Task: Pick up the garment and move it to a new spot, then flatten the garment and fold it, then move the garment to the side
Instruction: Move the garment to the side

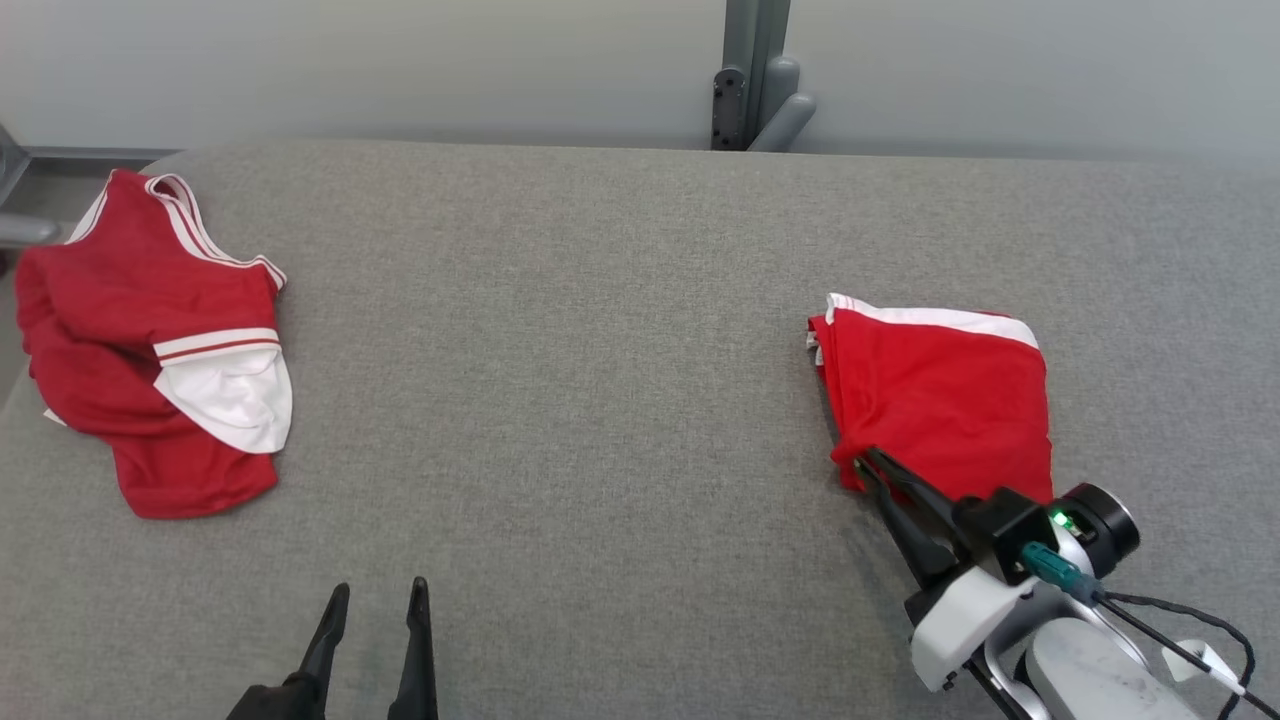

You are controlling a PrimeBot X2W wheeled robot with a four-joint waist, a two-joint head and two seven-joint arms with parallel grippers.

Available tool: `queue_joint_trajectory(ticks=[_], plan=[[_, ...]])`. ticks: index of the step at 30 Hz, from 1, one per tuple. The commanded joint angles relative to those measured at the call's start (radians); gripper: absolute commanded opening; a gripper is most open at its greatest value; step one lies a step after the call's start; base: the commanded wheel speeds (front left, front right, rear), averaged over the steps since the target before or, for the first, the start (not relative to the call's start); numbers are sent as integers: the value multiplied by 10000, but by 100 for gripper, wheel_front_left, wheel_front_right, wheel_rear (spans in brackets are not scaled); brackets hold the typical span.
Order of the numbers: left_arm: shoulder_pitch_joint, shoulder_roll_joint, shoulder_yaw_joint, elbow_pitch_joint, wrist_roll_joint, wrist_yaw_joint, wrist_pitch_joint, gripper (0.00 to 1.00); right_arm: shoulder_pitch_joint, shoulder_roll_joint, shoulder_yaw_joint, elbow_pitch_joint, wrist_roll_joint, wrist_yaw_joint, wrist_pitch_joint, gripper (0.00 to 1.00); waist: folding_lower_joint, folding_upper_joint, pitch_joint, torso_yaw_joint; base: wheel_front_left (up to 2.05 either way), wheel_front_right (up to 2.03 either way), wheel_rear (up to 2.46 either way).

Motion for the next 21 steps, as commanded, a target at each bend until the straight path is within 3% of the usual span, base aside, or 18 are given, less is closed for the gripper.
queue_joint_trajectory(ticks=[1, 2, 3, 9, 14, 21], plan=[[147, 18, 127, -72, -46, 46, -29, 100, 368, 1, -342, -315, -193, -10, -27, 88, 0, 55, -222, -219, 0, 0, 0], [198, 18, 178, -88, -53, 71, -31, 100, 597, 22, -707, -605, -337, -10, -27, 99, 0, 55, -275, -276, 0, 0, 0], [255, 17, 220, -107, -57, 90, -31, 100, 852, 67, -1111, -878, -451, -12, -27, 100, 0, 55, -312, -327, 0, 0, 0], [314, 18, 501, -320, -11, 179, -31, 100, 2399, 582, -3554, -2448, -1184, -10, -27, 100, 0, 55, -492, -515, 0, 0, 0], [387, 18, 707, -359, 51, 176, -31, 100, 3411, 1062, -5198, -3004, -1671, -12, -27, 100, 0, 55, -691, -594, 0, 0, 0], [444, 18, 869, -281, 165, 131, -31, 100, 4084, 1645, -6571, -3041, -2028, -10, -27, 100, 0, 55, -804, -714, 0, 0, 0]])
